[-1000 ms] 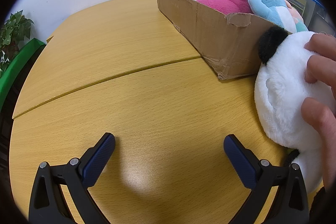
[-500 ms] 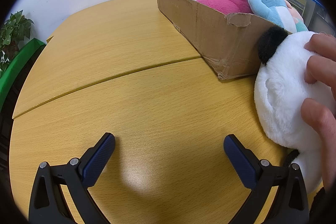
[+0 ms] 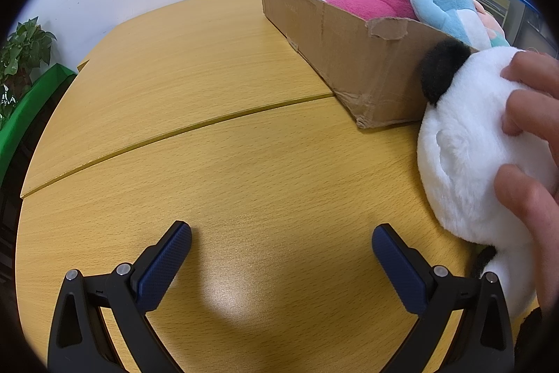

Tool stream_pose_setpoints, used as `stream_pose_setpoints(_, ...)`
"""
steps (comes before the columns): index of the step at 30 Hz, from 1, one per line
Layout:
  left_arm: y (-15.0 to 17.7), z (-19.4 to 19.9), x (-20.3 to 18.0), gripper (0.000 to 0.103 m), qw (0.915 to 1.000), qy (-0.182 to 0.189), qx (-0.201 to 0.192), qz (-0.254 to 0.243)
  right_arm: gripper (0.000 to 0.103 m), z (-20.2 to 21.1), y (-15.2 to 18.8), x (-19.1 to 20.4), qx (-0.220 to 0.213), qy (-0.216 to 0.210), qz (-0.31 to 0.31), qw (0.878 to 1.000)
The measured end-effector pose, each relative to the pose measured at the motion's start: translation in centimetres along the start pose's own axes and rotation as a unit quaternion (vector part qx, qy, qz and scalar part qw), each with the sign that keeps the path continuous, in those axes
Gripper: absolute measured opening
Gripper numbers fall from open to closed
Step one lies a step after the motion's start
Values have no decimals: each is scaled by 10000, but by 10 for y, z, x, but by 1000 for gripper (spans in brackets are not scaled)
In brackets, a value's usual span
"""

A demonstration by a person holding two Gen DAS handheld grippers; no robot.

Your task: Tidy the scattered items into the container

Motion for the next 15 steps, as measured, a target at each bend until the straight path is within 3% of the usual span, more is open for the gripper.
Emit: stream_pose_setpoints(15,0,-1,0,103,10000,1,0,-2,103,0,0,0,-1,-2,4,10000)
Point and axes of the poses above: each gripper's, at about its wrist camera, not at the fingertips, and z roughly against the way its jaws point, x to its left, y to its underside, the point moved 7 cm from there along -z, roughly the way its jaws point, and after that the axes turned 2 degrees about z, right-handed, at the moved point
